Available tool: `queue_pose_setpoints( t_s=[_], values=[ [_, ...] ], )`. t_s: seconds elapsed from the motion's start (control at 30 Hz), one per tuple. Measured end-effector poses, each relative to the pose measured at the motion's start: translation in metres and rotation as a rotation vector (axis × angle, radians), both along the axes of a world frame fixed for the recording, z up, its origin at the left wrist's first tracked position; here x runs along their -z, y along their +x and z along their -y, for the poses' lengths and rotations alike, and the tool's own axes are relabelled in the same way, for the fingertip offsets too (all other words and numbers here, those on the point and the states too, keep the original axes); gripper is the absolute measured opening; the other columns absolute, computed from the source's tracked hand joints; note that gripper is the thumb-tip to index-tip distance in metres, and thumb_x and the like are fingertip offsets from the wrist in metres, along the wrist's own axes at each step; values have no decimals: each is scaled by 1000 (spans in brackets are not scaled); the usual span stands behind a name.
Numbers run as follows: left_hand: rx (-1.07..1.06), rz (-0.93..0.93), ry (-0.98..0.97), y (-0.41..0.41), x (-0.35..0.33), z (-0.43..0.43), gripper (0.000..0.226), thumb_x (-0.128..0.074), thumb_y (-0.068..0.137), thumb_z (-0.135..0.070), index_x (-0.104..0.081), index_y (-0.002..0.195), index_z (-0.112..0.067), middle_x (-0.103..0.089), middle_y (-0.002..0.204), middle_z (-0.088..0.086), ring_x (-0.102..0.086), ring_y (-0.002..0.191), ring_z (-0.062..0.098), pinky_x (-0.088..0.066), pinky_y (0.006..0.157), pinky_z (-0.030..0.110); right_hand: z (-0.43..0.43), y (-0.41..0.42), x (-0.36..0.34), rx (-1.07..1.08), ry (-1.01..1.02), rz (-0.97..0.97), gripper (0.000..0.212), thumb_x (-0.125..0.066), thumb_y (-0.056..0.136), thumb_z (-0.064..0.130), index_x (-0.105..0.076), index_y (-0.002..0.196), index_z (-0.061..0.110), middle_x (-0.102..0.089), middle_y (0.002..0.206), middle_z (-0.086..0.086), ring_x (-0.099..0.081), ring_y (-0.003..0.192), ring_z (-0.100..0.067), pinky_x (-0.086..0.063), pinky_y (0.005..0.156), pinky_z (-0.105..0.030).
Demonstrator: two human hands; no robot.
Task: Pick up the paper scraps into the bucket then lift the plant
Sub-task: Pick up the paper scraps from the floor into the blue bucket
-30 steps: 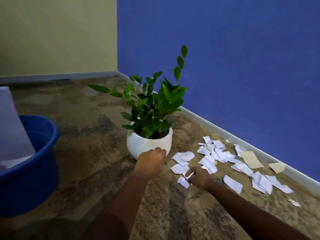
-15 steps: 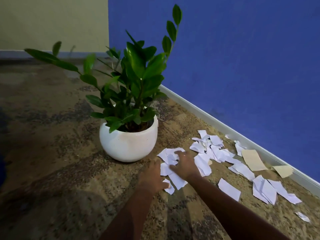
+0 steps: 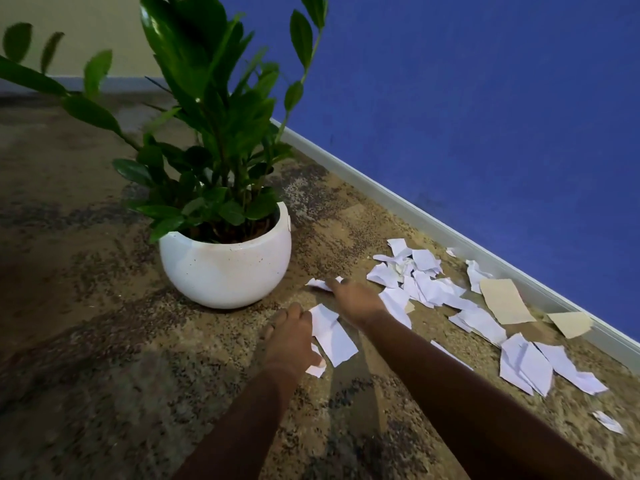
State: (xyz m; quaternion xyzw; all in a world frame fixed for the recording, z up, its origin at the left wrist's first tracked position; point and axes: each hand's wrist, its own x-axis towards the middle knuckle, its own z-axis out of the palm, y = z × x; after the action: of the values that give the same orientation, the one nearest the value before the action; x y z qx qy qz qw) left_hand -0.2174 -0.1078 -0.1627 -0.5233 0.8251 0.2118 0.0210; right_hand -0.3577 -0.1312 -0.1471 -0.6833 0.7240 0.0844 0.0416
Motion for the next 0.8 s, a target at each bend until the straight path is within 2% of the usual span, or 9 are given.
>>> queue_pose_setpoints(
  t_s=[0.1, 0.2, 0.3, 0.4, 0.53, 0.67, 0.8],
  values=[
    [43, 37, -17, -2, -2, -2, 74, -70, 78, -38, -36, 139, -14, -30, 146, 4, -29, 137, 24, -33, 110, 37, -12, -11, -15, 127, -148, 159, 35, -37, 97, 10, -48, 130, 10, -63, 118, -20, -63, 104, -35, -50, 82, -38],
    [106, 74, 15, 0, -2, -6, 87, -74, 72, -43, -32, 141, -13, -25, 149, 7, -26, 138, 25, -34, 110, 39, -30, -30, -27, 329, -273, 418, 38, -41, 98, 18, -46, 134, 8, -63, 123, -19, -61, 109, -34, -47, 88, -35],
    [134, 100, 27, 2, -4, -10, 88, -75, 71, -45, -30, 140, -14, -20, 151, 9, -24, 140, 26, -34, 110, 41, -48, -56, -29, 579, -277, 736, 48, -51, 95, 28, -46, 134, 0, -58, 130, -21, -55, 119, -35, -41, 100, -37],
    [149, 67, 4, 3, -7, -9, 85, -73, 72, -44, -30, 139, -15, -27, 147, 8, -29, 136, 24, -34, 109, 36, -61, -73, -22, 786, -218, 895, 56, -58, 91, 32, -46, 133, -4, -51, 138, -19, -49, 126, -34, -40, 101, -37],
    [165, 66, -11, 1, -8, -7, 86, -69, 77, -42, -25, 144, -13, -29, 146, 9, -30, 136, 24, -34, 110, 33, -70, -75, -10, 897, -113, 928, 64, -64, 87, 35, -44, 136, -1, -45, 144, -16, -45, 131, -32, -42, 104, -36],
    [156, 74, 3, -2, -8, -6, 78, -65, 81, -39, -28, 142, -10, -27, 146, 12, -30, 136, 26, -34, 110, 32, -69, -63, -5, 834, -14, 631, 68, -59, 87, 45, -40, 141, 8, -33, 153, -11, -31, 141, -27, -23, 117, -38],
    [117, 12, -14, -1, -5, -5, 57, -52, 92, -24, -32, 143, -11, -27, 147, 11, -37, 133, 24, -35, 109, 30, -64, -52, 0, 797, -33, 721, 66, -61, 88, 38, -38, 142, 7, -32, 154, -11, -29, 142, -26, -21, 116, -34]
  ],
)
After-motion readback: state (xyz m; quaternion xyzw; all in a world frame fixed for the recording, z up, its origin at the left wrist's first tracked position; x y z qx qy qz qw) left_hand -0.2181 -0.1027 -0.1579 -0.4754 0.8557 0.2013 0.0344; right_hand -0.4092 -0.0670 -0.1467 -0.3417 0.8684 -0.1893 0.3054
